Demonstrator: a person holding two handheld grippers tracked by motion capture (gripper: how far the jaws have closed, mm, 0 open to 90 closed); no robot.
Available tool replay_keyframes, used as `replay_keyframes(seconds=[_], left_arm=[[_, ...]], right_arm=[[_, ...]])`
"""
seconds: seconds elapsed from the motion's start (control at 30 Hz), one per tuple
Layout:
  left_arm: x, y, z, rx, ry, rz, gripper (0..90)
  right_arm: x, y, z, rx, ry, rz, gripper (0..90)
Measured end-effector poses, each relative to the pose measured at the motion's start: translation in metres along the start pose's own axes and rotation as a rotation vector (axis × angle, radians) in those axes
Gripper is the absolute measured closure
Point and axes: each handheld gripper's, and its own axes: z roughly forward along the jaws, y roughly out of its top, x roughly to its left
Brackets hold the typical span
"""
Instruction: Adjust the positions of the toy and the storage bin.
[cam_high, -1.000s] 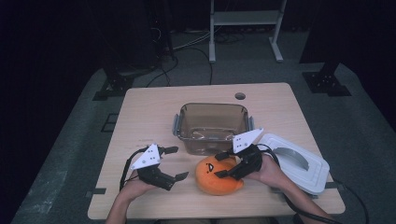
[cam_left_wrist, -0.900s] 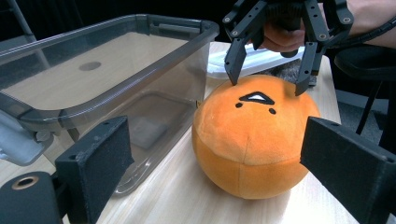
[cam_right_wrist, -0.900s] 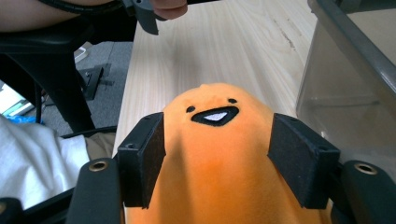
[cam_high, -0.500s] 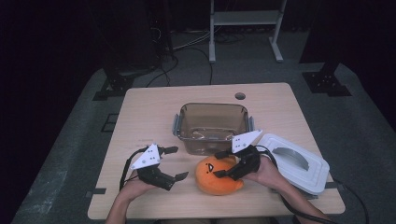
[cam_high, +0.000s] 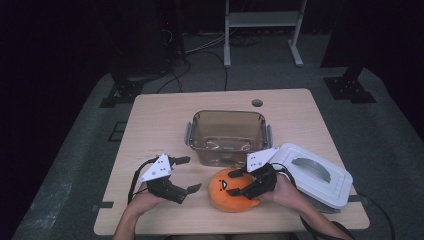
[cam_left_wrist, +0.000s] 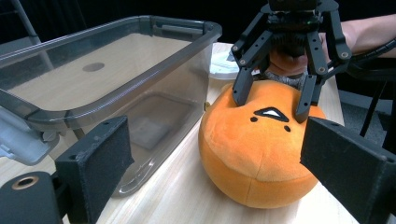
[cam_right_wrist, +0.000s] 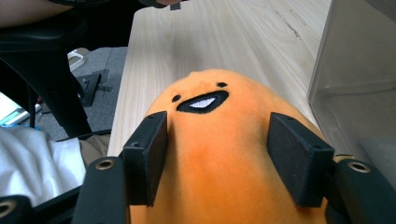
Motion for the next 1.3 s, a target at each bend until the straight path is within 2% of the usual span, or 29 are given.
replay_keyframes(seconds=[0.17, 0.43, 0.7, 1.03, 1.3], left_arm=[[0.001, 0.0, -0.001, 0.001, 0.003, 0.0, 7.8], [0.002, -0.001, -0.002, -0.003, 0.006, -0.007, 7.8], [0.004, -0.002, -0.005, -0.004, 0.018, -0.01, 7.8], [0.007, -0.003, -0.009, -0.011, 0.031, -0.017, 7.8], [0.011, -0.006, -0.015, -0.016, 0.051, -0.029, 7.8]], right_arm=[[0.003, -0.003, 0.004, 0.012, 0.005, 0.0, 47.7], [0.009, -0.004, 0.007, 0.033, 0.013, -0.032, 61.2], [0.013, 0.0, 0.003, 0.031, -0.009, -0.041, 74.8], [0.013, 0.004, -0.006, -0.008, -0.012, 0.005, 77.3], [0.017, 0.01, -0.014, -0.018, -0.003, 0.011, 79.0]])
